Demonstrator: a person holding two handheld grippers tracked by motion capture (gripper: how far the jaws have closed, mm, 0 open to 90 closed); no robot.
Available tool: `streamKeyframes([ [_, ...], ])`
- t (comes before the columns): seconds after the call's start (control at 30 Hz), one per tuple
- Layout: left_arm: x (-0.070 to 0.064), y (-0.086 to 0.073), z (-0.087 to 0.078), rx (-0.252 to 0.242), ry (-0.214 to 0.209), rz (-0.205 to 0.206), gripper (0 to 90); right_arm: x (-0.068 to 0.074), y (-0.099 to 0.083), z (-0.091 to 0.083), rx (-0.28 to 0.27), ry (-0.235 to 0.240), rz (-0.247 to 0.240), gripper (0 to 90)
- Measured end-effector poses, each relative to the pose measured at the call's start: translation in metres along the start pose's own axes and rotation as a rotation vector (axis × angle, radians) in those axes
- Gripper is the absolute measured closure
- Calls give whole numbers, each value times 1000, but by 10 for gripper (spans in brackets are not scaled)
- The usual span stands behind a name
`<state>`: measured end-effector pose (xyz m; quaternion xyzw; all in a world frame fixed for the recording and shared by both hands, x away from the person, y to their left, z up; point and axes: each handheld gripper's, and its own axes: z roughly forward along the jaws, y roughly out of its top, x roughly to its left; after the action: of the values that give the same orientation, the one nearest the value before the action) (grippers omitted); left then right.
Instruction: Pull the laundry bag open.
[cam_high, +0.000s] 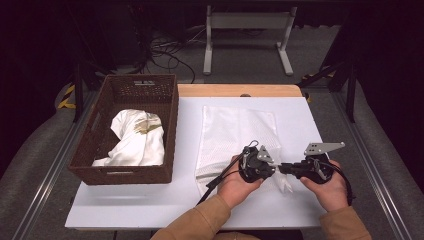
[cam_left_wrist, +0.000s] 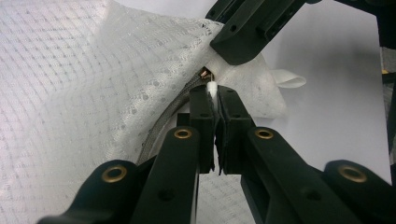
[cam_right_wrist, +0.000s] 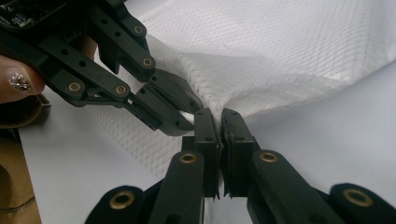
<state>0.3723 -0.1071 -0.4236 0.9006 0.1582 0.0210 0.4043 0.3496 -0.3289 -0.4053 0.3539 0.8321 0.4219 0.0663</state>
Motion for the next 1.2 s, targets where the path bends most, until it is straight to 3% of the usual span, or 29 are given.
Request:
streamKeyframes([
  [0.2, -1, 0, -5, 11, -13, 13, 866, -2, -1, -2, -3, 10, -23, 862],
  [0.43, -3, -1, -13, 33, 5, 38, 866, -4, -1, -6, 8, 1, -18, 862],
  [1.2, 2, -13, -37, 54, 3, 31, 866, -9, -4, -13, 16, 2, -10, 862],
])
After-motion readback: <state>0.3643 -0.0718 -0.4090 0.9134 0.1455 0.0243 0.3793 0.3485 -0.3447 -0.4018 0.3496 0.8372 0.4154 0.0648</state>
